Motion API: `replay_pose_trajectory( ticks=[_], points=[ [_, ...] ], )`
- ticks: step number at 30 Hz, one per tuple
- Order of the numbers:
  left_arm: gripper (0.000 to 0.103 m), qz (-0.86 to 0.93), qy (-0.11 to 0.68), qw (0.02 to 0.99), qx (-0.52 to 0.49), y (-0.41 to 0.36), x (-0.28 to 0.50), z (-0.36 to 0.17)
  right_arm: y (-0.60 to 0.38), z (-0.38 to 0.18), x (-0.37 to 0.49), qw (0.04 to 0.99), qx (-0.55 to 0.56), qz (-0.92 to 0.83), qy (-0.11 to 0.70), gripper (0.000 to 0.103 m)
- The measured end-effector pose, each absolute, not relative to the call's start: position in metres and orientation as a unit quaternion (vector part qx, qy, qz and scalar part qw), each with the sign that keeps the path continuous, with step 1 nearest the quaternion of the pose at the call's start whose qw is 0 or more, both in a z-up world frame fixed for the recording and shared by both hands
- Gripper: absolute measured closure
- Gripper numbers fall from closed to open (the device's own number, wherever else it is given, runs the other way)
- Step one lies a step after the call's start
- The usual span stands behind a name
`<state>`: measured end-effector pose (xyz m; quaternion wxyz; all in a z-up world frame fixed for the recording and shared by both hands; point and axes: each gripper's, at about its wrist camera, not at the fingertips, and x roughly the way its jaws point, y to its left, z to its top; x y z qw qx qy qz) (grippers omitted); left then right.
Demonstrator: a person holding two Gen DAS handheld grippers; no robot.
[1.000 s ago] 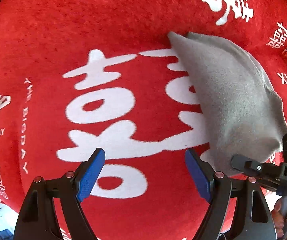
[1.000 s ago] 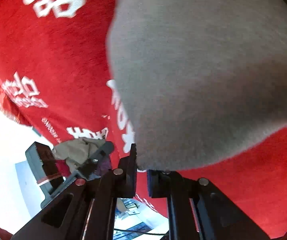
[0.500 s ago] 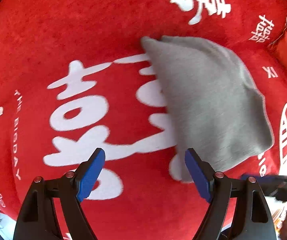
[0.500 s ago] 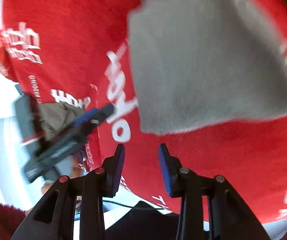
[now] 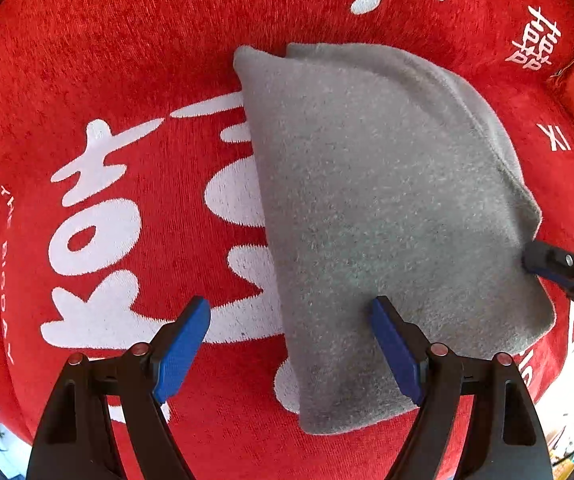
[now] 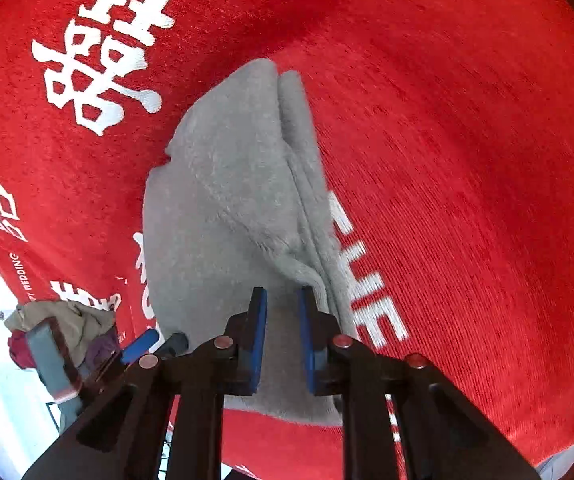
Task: Fold small clothes
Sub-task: 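Pinch and straighten the folded sweater edge with the right gripper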
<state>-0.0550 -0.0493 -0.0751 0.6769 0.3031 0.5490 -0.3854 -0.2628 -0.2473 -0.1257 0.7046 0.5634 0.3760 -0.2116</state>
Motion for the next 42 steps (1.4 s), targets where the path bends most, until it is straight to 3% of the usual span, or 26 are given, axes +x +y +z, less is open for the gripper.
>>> replay_pose_trajectory(
  ticks=[9, 10, 11, 12, 42],
  points=[
    [0.02, -0.384, 0.539, 0.675, 0.327, -0.056, -0.059, -0.079, -0.239, -0.13, -0.261, 0.702, 0.551, -0.196, 0.406, 0.085],
    [0.016, -0.383, 0.537, 0.676, 0.329, -0.057, -0.059, -0.079, -0.24, -0.129, -0.261, 0.703, 0.551, -0.195, 0.406, 0.085],
    [0.003, -0.381, 0.536, 0.677, 0.33, -0.057, -0.059, -0.08, -0.242, -0.131, -0.263, 0.703, 0.551, -0.194, 0.405, 0.085],
    [0.0, -0.377, 0.539, 0.677, 0.33, -0.056, -0.059, -0.081, -0.242, -0.131, -0.265, 0.703, 0.551, -0.194, 0.405, 0.085],
    [0.0, -0.385, 0.6, 0.643, 0.28, -0.049, -0.013, -0.123, -0.237, -0.131, -0.251, 0.71, 0.534, -0.196, 0.416, 0.085]
  ],
)
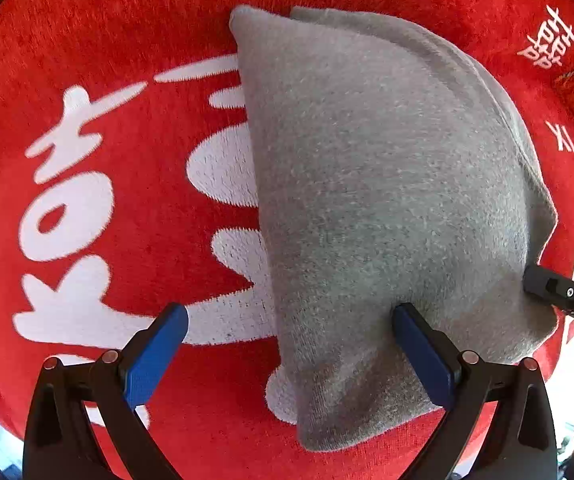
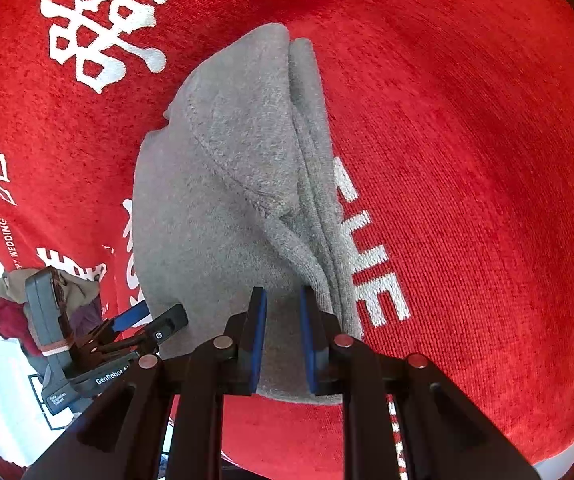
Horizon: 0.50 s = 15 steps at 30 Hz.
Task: Fold small clothes
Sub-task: 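Pinch and straighten the folded sweater edge with the right gripper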
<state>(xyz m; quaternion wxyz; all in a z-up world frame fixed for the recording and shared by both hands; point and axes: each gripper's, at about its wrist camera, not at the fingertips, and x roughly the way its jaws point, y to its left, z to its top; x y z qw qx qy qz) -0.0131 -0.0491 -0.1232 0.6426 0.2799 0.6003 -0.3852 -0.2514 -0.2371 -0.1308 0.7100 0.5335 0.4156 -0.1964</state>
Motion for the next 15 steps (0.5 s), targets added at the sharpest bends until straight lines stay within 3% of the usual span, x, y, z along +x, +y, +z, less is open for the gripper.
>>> replay_pose_trajectory(
  ticks=[3, 10, 15],
  points=[
    [0.0, -0.389, 0.627, 0.631, 0.24, -0.042, 0.001, -0.135, -0.235, -0.129, -0.249, 0.716, 0.519, -0.197, 0.423, 0.085],
    [0.0, -0.396, 0.611, 0.65, 0.218, -0.032, 0.008, -0.139, -0.231, -0.124, -0.246, 0.727, 0.493, -0.199, 0.435, 0.081],
    [0.0, -0.382, 0.606, 0.656, 0.237, -0.034, 0.0, -0.136, -0.229, -0.108, -0.245, 0.732, 0.477, -0.188, 0.449, 0.065]
  ],
)
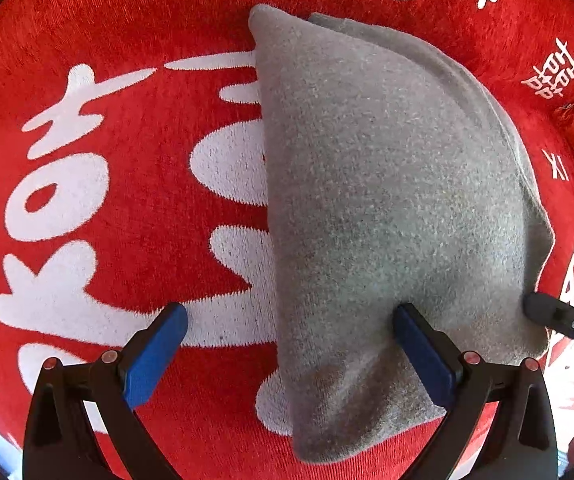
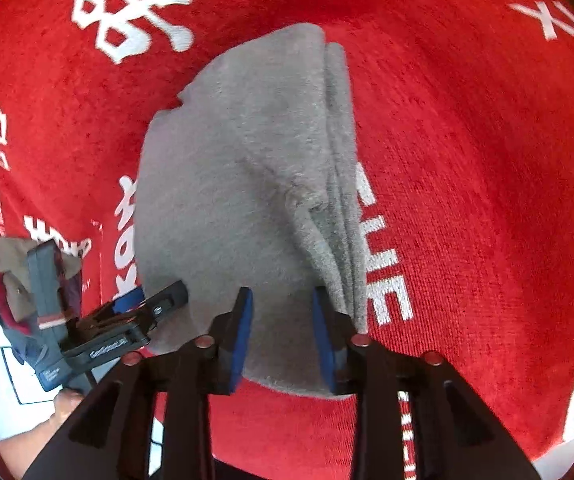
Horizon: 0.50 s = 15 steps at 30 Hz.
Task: Fold small clothes
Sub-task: 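Pinch and straighten the folded sweater edge with the right gripper, then grasp the end of the folded sweater with the right gripper and lift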
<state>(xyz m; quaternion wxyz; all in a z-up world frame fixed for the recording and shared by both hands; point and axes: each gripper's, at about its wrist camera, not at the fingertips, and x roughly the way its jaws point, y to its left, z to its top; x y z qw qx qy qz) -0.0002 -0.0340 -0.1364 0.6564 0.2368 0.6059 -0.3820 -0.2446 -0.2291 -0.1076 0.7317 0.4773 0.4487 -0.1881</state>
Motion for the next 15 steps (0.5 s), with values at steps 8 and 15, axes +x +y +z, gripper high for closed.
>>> replay_pose_trajectory(
  ticks=[8, 15],
  points=[
    [0.0, -0.41, 0.582, 0.642, 0.283, -0.031, 0.003, -0.112, -0.263, -0.064, -0.298, 0.75, 0.475, -0.223, 0.402, 0.045],
    [0.0, -0.396, 0.577, 0.652, 0.292, -0.035, 0.015, -0.103, -0.294, -0.072, -0.312, 0.732, 0.501, -0.24, 0.395, 0.037]
  ],
)
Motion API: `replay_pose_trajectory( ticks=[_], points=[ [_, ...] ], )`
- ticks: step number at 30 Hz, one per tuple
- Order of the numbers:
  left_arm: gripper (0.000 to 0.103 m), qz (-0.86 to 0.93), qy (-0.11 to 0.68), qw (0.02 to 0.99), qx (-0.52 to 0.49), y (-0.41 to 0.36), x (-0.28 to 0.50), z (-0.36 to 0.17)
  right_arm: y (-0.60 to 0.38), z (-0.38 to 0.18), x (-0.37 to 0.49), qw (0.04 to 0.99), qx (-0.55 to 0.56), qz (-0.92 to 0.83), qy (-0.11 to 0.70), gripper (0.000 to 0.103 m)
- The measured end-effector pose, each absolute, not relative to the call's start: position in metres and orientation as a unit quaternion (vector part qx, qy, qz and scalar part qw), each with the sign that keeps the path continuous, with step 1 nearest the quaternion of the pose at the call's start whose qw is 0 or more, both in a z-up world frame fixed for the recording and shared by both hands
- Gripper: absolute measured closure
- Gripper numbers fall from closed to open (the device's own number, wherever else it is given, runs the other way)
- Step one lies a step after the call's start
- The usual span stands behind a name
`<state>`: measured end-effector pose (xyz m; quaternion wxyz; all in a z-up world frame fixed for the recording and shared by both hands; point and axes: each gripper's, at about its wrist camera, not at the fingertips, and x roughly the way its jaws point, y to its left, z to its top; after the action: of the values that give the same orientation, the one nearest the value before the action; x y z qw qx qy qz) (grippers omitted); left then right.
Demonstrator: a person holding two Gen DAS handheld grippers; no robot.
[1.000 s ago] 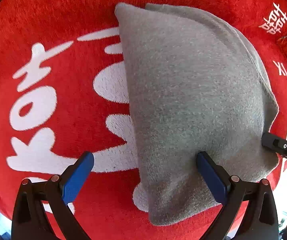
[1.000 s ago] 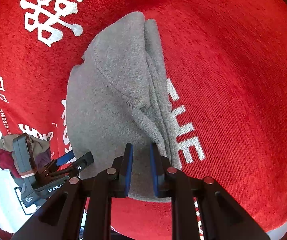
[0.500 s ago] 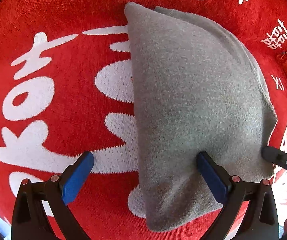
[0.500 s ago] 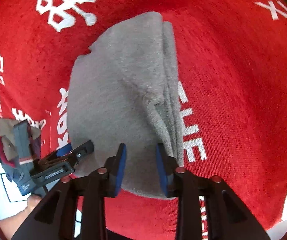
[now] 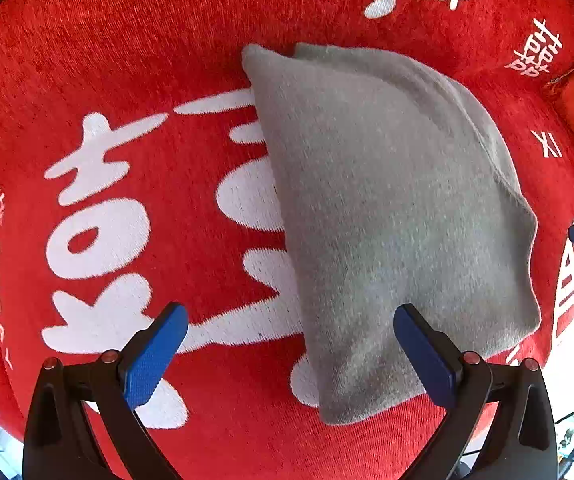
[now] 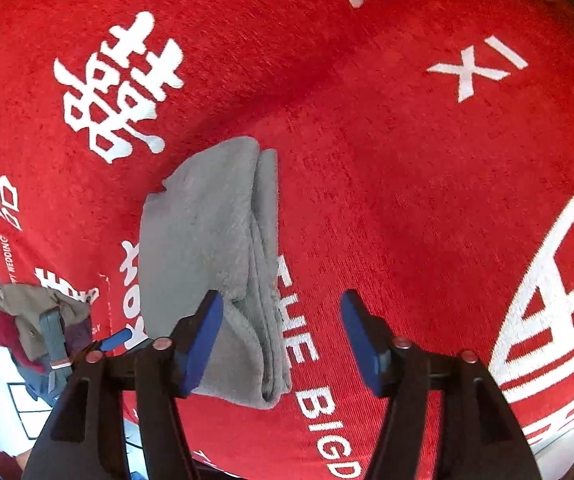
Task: Fold small clothes
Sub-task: 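Grasp the end of the folded sweater with the right gripper and lift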
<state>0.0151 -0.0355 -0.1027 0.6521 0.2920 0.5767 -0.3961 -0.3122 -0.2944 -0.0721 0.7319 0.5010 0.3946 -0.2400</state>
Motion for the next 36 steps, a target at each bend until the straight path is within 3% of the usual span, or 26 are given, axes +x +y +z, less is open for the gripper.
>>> replay_pose_trajectory(
  ticks=[8, 11, 18, 36],
  points=[
    [0.0, -0.398, 0.571, 0.648, 0.31, -0.053, 0.007, -0.098, -0.292, -0.096, -0.3, 0.712, 0.534, -0.223, 0.398, 0.036],
    [0.0, -0.399, 0.574, 0.645, 0.308, -0.057, 0.003, -0.099, -0.293, -0.102, -0.298, 0.709, 0.544, -0.213, 0.396, 0.026],
    [0.0, -0.398, 0.587, 0.638, 0.299, -0.065, 0.009, -0.107, -0.304, -0.116, -0.278, 0.704, 0.556, -0.174, 0.406, 0.023],
    [0.0, -0.48, 0.62, 0.577, 0.226, -0.108, 0.02, -0.131, -0.341, -0.154, -0.199, 0.712, 0.543, -0.059, 0.442, 0.022]
  ],
)
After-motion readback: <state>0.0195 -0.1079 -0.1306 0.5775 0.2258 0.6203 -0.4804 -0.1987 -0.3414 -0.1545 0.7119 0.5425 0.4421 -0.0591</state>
